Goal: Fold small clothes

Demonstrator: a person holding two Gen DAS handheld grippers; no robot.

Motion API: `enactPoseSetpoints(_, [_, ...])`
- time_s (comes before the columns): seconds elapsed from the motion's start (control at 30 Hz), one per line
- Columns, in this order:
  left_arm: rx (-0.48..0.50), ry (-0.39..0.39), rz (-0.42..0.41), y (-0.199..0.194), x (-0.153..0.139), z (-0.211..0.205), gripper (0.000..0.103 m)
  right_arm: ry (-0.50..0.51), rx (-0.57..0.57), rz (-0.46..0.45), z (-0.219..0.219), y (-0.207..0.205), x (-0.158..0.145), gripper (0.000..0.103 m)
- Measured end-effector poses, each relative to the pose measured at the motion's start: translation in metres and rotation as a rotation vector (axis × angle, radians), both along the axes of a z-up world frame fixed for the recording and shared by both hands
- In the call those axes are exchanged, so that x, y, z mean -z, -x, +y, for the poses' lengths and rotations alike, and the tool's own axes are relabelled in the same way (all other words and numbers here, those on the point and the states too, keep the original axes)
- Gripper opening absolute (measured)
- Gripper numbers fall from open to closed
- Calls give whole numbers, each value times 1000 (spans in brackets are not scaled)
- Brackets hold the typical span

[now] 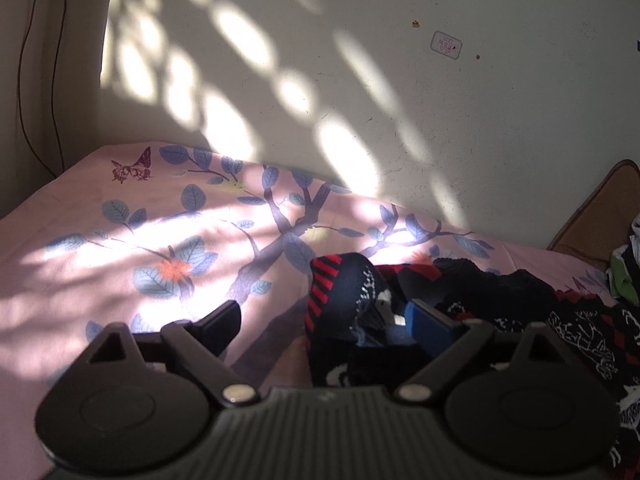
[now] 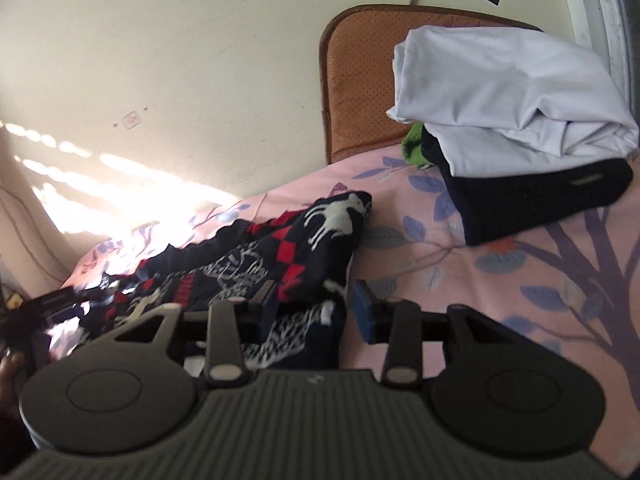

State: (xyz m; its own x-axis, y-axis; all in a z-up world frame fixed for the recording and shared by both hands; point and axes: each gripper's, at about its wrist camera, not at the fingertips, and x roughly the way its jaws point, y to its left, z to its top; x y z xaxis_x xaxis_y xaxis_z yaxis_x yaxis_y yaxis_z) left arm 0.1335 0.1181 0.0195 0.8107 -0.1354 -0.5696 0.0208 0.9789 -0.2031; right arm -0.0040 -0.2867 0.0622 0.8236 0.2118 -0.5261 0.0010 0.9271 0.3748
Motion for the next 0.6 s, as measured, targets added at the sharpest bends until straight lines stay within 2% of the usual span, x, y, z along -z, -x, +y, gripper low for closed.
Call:
enactPoseSetpoints(0.07, [-22, 7, -8, 5, -7, 1, 87, 10, -42, 1, -2, 31, -3, 44])
enactPoseSetpoints(0.17, [-27, 61, 18, 21, -19, 8, 68, 30, -93, -20, -6, 72, -7, 49])
enactPoseSetpoints(0.27, [31, 53, -5, 64, -30, 12, 70, 11, -144, -56, -15, 108, -10, 57])
enactPoseSetpoints(0.37, [65, -62, -40, 122, -37, 18, 70, -48, -213, -68, -21, 129, -6, 59])
enactPoseSetpoints(0.47, [71, -93, -7, 175, -36, 32, 70, -81, -246, -86, -21, 144, 1, 59])
enactPoseSetpoints(0.53, [67, -90, 9, 206, -34, 38, 76, -109, -251, -95, -21, 146, 7, 59])
enactPoseSetpoints(0.6, [35, -65, -12, 234, -34, 44, 99, -136, -258, -97, -20, 149, 13, 59])
